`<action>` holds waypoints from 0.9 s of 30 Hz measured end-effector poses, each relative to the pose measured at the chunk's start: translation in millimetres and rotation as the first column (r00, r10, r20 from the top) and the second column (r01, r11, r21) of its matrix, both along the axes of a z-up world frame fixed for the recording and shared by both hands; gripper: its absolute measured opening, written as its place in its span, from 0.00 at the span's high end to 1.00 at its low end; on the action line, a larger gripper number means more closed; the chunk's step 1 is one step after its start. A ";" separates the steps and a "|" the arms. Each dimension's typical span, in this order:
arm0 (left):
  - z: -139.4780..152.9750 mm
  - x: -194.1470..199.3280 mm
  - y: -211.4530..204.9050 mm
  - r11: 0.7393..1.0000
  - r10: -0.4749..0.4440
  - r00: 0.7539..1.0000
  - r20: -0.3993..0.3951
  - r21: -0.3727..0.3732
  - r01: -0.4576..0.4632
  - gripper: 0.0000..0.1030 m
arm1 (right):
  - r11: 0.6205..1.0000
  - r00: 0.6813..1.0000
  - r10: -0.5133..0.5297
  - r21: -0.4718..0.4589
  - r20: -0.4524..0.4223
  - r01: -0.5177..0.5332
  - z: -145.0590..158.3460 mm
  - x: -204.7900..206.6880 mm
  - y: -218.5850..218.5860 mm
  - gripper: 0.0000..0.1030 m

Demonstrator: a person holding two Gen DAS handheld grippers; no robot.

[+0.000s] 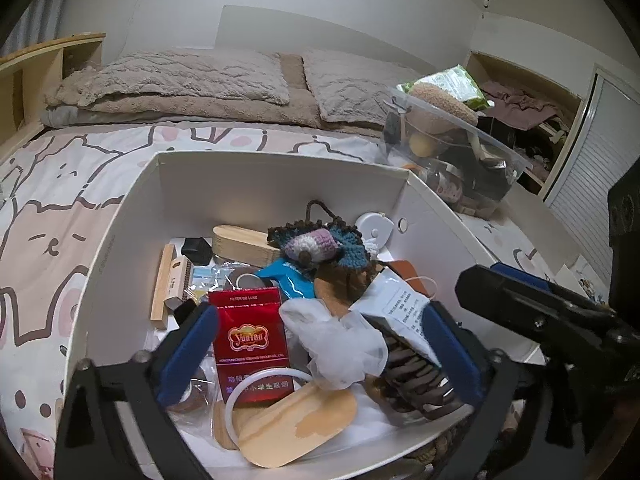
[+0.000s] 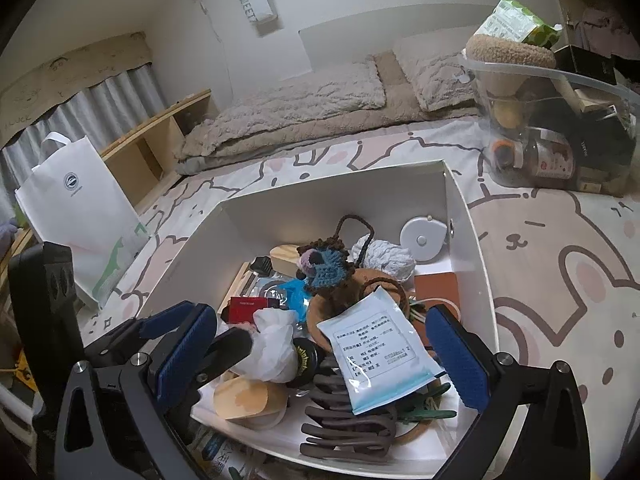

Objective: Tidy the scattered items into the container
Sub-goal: 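Open the left gripper to drop the puff while the right releases the packet, then withdraw both open grippers from the box back toward the scattered items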

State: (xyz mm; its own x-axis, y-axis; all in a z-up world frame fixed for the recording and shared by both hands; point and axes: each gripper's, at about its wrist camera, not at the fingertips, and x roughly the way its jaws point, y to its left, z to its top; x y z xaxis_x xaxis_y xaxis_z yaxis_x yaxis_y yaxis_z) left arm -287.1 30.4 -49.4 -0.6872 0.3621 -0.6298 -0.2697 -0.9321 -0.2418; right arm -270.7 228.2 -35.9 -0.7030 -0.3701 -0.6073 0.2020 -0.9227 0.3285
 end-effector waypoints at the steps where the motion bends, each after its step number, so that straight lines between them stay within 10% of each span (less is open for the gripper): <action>1: 1.3 0.3 -1.0 1.000 0.004 1.000 -0.003 0.001 -0.004 0.00 | 1.000 1.000 -0.006 0.000 -0.008 0.006 0.5 0.5 1.0 0.00; 27: 28.3 17.8 -26.9 0.997 0.075 0.995 -0.069 -0.021 -0.077 0.00 | 0.994 0.991 -0.057 0.081 -0.119 0.067 16.3 17.5 11.8 0.00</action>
